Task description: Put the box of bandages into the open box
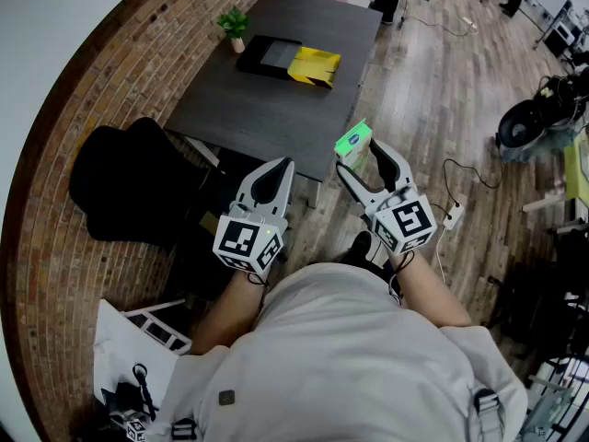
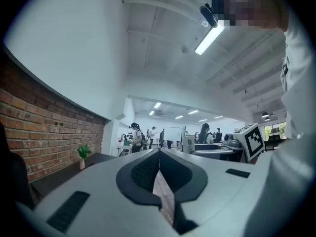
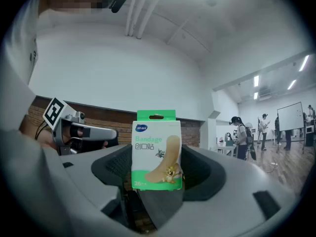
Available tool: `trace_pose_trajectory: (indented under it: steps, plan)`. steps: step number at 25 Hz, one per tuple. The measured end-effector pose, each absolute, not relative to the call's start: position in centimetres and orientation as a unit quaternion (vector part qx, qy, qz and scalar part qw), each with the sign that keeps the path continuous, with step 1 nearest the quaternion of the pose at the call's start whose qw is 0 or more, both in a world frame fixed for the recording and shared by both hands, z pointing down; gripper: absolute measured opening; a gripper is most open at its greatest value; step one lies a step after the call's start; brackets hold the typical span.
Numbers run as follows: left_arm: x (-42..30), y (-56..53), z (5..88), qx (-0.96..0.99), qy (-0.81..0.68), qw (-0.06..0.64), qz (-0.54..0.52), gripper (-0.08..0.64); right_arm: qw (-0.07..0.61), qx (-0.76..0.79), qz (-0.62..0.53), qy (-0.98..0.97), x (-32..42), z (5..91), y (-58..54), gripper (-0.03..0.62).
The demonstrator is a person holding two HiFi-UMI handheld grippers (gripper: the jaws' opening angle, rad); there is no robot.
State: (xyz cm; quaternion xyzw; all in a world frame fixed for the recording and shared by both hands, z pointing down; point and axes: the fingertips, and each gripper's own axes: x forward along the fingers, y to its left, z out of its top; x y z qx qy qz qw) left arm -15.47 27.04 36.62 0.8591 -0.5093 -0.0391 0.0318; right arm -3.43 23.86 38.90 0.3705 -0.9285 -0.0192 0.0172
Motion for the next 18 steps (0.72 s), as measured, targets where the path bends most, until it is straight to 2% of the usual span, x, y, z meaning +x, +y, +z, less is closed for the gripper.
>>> trace_pose_trajectory:
  steps: [18]
  plan:
    - [-13.4, 24.2, 37.8, 0.861, -0.503, 0.050, -0.047, 0.018, 0.012, 0.372, -0.013, -0.928, -1.1, 39.6, 21.3, 0.308]
